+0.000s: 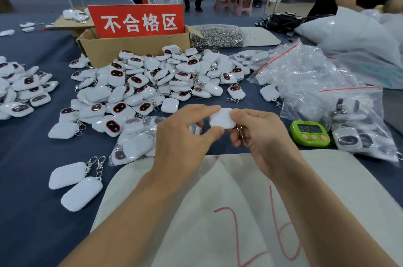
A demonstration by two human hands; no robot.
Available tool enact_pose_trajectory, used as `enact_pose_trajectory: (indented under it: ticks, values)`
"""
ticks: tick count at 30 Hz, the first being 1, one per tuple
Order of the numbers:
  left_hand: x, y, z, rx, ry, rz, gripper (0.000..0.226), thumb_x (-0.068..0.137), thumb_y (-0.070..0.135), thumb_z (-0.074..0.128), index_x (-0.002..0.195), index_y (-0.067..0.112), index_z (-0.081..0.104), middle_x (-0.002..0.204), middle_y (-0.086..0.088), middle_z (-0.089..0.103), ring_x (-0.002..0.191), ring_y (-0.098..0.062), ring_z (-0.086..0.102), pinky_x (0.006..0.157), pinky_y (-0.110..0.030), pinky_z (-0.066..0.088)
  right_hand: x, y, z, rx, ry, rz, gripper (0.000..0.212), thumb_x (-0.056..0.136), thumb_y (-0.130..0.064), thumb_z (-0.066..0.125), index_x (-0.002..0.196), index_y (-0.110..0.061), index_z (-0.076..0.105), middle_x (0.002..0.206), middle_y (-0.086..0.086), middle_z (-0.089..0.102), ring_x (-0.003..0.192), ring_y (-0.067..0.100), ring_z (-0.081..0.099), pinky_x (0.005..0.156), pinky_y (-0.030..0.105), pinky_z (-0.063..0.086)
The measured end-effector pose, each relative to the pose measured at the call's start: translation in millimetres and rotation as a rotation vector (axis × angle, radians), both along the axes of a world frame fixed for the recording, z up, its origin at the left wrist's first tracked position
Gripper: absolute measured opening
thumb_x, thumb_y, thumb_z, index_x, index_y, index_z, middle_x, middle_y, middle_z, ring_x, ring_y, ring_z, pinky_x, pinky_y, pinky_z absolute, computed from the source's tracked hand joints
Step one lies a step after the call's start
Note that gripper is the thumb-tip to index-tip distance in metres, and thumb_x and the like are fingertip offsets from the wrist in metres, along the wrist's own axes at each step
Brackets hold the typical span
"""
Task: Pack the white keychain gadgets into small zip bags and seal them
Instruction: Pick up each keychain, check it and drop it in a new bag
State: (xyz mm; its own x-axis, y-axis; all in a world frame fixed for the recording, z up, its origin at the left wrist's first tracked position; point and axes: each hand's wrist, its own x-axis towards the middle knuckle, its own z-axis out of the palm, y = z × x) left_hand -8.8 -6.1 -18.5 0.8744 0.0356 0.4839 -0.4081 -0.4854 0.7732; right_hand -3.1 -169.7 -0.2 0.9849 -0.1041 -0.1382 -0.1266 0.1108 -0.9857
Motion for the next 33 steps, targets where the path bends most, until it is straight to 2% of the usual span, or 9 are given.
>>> enact_pose_trajectory:
  ticks: [4, 10, 12, 16, 18, 23, 27, 31, 33]
  values:
    - [-0.1, 1.3, 1.2, -0.056, -0.016, 0.032, 0.012, 0.088, 0.044, 0.071, 0.094, 0.036, 0.078, 0.080, 0.025, 0.069, 0.078, -0.002, 0.064, 0.070, -0.011, 0.042, -2.6, 1.2, 0.6, 0.074, -0.056, 0.078, 0.018, 0.102, -0.017, 0.061, 0.110, -0.009, 0.075, 0.072, 0.012, 0.067, 0.056, 0.018, 0.057, 0.053, 0.026, 0.049]
    - [-1.9, 2.6, 4.6, -0.036, 0.014, 0.154, 0.028, 0.092, 0.054, 0.057, 0.082, 0.037, 0.077, 0.067, 0.024, 0.066, 0.065, 0.000, 0.059, 0.063, -0.017, 0.043, -2.8, 5.0, -1.3, -0.141, -0.099, 0.051, 0.009, 0.092, -0.011, 0.072, 0.086, -0.013, 0.079, 0.065, 0.009, 0.068, 0.051, 0.017, 0.052, 0.052, 0.026, 0.043]
    - [-2.1, 1.9, 6.2, 0.180, 0.055, 0.273, 0.037, 0.087, 0.065, 0.048, 0.090, 0.039, 0.074, 0.072, 0.015, 0.067, 0.072, -0.007, 0.060, 0.064, -0.032, 0.045, -0.6, 2.2, -3.1, -0.223, -0.084, -0.075, 0.013, 0.089, -0.017, 0.074, 0.077, -0.015, 0.078, 0.060, 0.005, 0.066, 0.051, 0.016, 0.048, 0.054, 0.029, 0.041]
    - [-6.6, 2.1, 8.0, 0.697, 0.107, 0.405, 0.019, 0.082, 0.053, 0.063, 0.088, 0.036, 0.069, 0.072, 0.008, 0.056, 0.071, -0.019, 0.046, 0.054, -0.030, 0.020, 2.3, -2.0, -6.3, -0.357, -0.044, -0.169, 0.019, 0.084, -0.033, 0.076, 0.065, -0.028, 0.075, 0.060, -0.005, 0.067, 0.051, 0.006, 0.044, 0.062, 0.032, 0.039]
    - [-7.6, 3.6, 8.5, 0.652, 0.092, 0.383, 0.008, 0.085, 0.036, 0.066, 0.092, 0.032, 0.070, 0.071, 0.006, 0.061, 0.068, -0.020, 0.041, 0.055, -0.031, 0.019, 1.8, 2.5, -8.3, -0.384, -0.040, -0.150, 0.020, 0.083, -0.036, 0.076, 0.064, -0.032, 0.075, 0.060, -0.008, 0.069, 0.047, 0.001, 0.043, 0.061, 0.028, 0.036]
    - [-8.9, 2.5, 13.5, 0.435, 0.033, 0.314, 0.042, 0.092, 0.017, 0.062, 0.132, 0.026, 0.068, 0.086, -0.001, 0.074, 0.084, -0.030, 0.063, 0.071, -0.034, 0.032, -1.1, 22.2, -12.5, -0.375, -0.084, -0.101, 0.018, 0.080, -0.044, 0.074, 0.067, -0.031, 0.077, 0.061, -0.009, 0.071, 0.048, 0.002, 0.044, 0.059, 0.027, 0.038]
    - [-14.5, 3.6, 15.5, 0.303, -0.128, 0.223, 0.046, 0.089, 0.003, 0.056, 0.134, 0.010, 0.065, 0.085, -0.001, 0.066, 0.083, -0.017, 0.051, 0.080, -0.027, 0.034, 3.7, 46.2, -13.5, -0.297, -0.099, 0.045, 0.026, 0.079, -0.047, 0.070, 0.072, -0.023, 0.078, 0.062, -0.001, 0.070, 0.057, 0.008, 0.052, 0.060, 0.030, 0.045]
    - [-14.1, 6.8, 16.2, 0.142, -0.201, 0.206, 0.047, 0.094, 0.001, 0.049, 0.137, 0.013, 0.064, 0.093, 0.000, 0.064, 0.089, -0.019, 0.054, 0.085, -0.025, 0.040, 8.8, 60.6, -13.3, -0.447, -0.150, 0.335, 0.041, 0.092, -0.050, 0.052, 0.069, -0.020, 0.069, 0.061, -0.018, 0.061, 0.060, 0.005, 0.049, 0.062, 0.029, 0.044]
    - [-12.7, 10.7, 18.1, 0.070, -0.254, 0.261, 0.044, 0.097, -0.001, 0.050, 0.136, 0.012, 0.065, 0.092, -0.001, 0.065, 0.088, -0.021, 0.057, 0.082, -0.028, 0.043, 17.9, 52.2, -9.3, -0.353, -0.231, 0.180, 0.026, 0.088, -0.033, 0.058, 0.070, -0.028, 0.075, 0.076, -0.020, 0.073, 0.070, 0.002, 0.060, 0.072, 0.026, 0.047]
